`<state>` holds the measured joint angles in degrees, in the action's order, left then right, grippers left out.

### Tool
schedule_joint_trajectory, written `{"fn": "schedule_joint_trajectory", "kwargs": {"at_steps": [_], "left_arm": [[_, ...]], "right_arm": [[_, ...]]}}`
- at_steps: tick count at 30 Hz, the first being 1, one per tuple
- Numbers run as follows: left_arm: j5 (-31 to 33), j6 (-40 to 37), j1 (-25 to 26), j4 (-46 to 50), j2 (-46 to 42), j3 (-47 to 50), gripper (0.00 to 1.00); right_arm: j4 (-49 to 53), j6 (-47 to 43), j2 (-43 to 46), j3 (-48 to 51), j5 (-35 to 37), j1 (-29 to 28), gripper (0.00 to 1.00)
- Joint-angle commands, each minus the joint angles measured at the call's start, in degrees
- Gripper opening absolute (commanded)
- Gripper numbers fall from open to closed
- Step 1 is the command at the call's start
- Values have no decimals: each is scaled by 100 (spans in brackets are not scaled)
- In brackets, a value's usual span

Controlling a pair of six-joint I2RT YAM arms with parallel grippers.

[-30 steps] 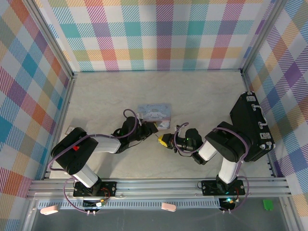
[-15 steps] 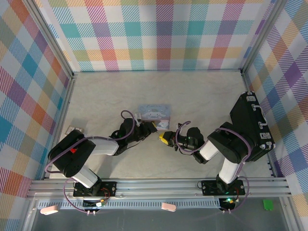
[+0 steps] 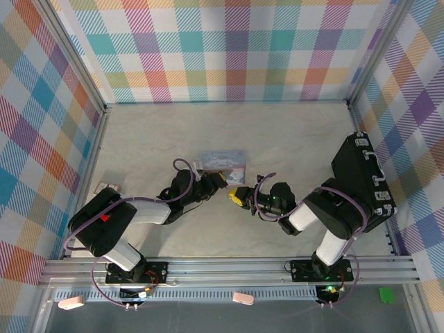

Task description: Unlock the padlock with the key

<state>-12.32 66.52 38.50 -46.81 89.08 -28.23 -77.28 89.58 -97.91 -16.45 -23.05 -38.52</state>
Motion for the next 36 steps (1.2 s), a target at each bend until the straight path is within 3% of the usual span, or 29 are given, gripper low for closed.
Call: {"fn": "schedule_joint_trajectory", "kwargs": {"at_steps": [1,22,36], "left_arm": [[-95,186,-1,-610,-110,63,0],[-74,572,96,-936,-145,54,0],[-223,536,162,-909,-241,10,0]], "right_arm": [[-332,23,118,-105,79,29,0],[-334,24,18,-263,373,-133,0],[-332,77,-106,-509,200,23,0]]}}
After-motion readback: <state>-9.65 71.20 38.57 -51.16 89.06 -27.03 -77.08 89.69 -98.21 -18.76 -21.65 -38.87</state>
